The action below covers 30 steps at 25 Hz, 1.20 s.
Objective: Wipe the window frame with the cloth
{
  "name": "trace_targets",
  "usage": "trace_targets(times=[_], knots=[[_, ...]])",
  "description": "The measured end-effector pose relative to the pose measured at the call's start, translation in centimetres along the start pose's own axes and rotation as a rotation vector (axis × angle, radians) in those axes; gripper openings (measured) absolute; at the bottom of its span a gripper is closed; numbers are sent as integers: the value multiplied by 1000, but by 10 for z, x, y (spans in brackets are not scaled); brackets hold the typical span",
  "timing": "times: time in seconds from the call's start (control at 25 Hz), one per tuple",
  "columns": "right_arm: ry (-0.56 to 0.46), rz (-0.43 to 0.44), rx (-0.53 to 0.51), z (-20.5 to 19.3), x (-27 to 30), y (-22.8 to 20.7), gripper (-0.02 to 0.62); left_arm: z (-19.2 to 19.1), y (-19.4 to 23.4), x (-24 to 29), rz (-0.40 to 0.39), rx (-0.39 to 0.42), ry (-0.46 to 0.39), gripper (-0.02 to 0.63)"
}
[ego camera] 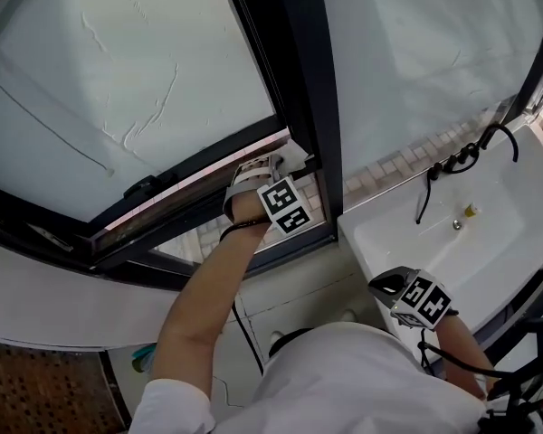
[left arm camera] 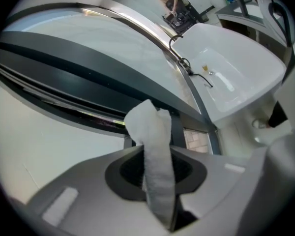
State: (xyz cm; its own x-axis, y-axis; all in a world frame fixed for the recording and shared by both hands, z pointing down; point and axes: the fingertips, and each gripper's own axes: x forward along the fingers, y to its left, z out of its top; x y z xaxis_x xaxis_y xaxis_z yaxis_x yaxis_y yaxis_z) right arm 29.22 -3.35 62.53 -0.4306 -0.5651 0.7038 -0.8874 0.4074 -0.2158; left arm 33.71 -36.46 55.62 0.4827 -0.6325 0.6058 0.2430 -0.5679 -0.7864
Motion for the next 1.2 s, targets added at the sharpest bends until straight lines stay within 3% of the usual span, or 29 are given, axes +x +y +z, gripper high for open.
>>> trace_targets(times=[0.28,0.52,0.68,0.84,1.0,1.12,1.2], knots=[[20,43,-1,-14,12,-5,4,9,-25,-12,-35,38,6,103],[48,93,21,-23,46,-3,4,17,-67,-43,-118,-36,-91,103],[67,100,7,-29,62,2,5,14,-96,-83,-146,-227,-180,104],[25,45,4,-15,63,9,5,-20,-123,-128,-162,-439,-252,103],[-16,-41,-8,4,56,20,5,-79,-140,-186,-127,-575,-291,104],[-39,-95,-37,24,55,51,5,-137,-156,-242,-98,-699,-312,104],[-72,-125,-38,39,58,82,6,-183,-170,-281,-59,-721,-298,104]])
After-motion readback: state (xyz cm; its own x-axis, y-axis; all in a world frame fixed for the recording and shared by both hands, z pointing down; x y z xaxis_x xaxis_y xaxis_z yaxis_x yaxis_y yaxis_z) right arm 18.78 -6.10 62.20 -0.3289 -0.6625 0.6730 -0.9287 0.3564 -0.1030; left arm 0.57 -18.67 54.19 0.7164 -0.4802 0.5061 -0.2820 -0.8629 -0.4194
